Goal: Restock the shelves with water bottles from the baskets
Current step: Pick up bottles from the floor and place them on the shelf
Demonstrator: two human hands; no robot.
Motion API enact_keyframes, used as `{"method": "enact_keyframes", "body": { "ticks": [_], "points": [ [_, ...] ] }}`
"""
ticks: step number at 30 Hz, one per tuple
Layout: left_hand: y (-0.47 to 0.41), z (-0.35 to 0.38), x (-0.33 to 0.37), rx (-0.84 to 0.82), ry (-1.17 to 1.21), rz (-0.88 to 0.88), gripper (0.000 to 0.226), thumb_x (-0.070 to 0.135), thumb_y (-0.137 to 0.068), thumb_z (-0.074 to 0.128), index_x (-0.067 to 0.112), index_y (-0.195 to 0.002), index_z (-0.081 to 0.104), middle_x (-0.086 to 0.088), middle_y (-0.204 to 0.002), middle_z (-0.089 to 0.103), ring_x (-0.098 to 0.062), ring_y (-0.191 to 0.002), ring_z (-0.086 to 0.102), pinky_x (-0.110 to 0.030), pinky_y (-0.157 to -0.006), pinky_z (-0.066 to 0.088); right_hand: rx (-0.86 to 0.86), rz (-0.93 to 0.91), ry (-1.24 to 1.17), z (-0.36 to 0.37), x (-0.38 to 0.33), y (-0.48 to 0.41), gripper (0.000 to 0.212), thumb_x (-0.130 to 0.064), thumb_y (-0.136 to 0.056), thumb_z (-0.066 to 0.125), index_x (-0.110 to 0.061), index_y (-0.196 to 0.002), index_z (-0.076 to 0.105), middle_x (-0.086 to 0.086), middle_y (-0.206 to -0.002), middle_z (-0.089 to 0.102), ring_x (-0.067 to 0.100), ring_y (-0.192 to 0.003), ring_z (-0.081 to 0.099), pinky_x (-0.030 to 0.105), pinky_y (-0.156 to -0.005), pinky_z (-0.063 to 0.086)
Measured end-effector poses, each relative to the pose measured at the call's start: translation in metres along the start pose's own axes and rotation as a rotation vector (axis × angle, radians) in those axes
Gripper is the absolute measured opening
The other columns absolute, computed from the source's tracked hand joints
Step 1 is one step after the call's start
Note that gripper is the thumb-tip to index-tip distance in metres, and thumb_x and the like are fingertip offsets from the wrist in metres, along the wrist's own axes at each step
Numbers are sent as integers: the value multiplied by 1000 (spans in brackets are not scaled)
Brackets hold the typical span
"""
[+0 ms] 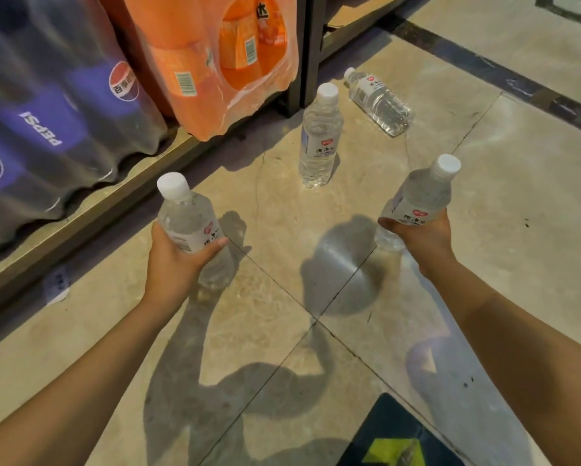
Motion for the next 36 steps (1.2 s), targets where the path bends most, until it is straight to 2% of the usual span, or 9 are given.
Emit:
{"method": "enact_keyframes", "body": {
  "ticks": [5,9,12,17,21,23,26,29,36],
  "points": [
    [4,15,16,-141,210,-107,73,49,-57,81,25,-121,54,-3,-112,67,-20,-99,67,-40,-84,57,-162,64,6,35,-2,25,39,-16,-71,81,-11,-106,65,7,-92,72,21,-81,69,34,-72,55],
    [14,36,29,-366,479,-342,76,57,-53,84,22,-116,60,-7,-106,70,-23,-94,69,-33,-75,58,-399,185,-40,69,-5,49,39,-21,-72,81,-12,-104,62,6,-85,68,22,-73,65,30,-63,50],
    [30,41,42,-373,539,-477,91,63,-48,83,10,-118,60,-14,-100,69,-27,-85,69,-35,-69,58,-492,298,-165,76,-16,81,37,-22,-72,76,-10,-103,62,5,-82,69,17,-64,65,23,-49,49],
    [80,25,79,-377,646,-790,96,60,-46,87,0,-116,61,-21,-95,63,-29,-76,66,-38,-72,55,-489,471,-263,51,-51,156,26,-17,-72,77,-11,-94,64,4,-79,70,21,-74,67,36,-73,55],
    [116,-12,159,-428,585,-847,96,51,-33,93,0,-108,61,-23,-94,61,-28,-69,66,-36,-64,56,-394,579,-278,5,-114,214,51,-36,-48,82,-20,-94,68,1,-83,72,23,-82,67,42,-84,53],
    [133,-33,212,-478,532,-847,95,49,-29,94,1,-104,62,-25,-96,59,-30,-71,64,-36,-64,55,-362,602,-281,-25,-161,245,44,-33,-52,81,-22,-92,69,2,-85,73,25,-86,68,43,-86,53],
    [156,-64,299,-543,443,-849,101,47,-27,94,-5,-108,63,-26,-97,64,-31,-76,65,-37,-68,56,-341,585,-262,-73,-243,294,33,-29,-63,79,-23,-94,70,0,-92,74,20,-91,69,34,-83,53],
    [180,-93,389,-595,409,-850,78,37,-40,84,-1,-105,65,-25,-98,68,-32,-76,68,-37,-68,58,-323,592,-259,-112,-320,344,23,-17,-78,77,-22,-99,68,2,-96,73,16,-89,69,27,-77,53],
    [241,-175,542,-703,348,-819,80,38,-48,79,-1,-115,61,-17,-92,72,-32,-79,70,-33,-62,57,-314,544,-201,-180,-454,448,33,-16,-76,79,-19,-108,68,-2,-97,75,12,-90,70,24,-79,54]
  ]
}}
Point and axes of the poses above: each hand's wrist, its own y-axis away from the middle knuckle, its own z-axis out of the palm, x = y × z, the point moved 6 cm from there along -y, towards the middle knuckle
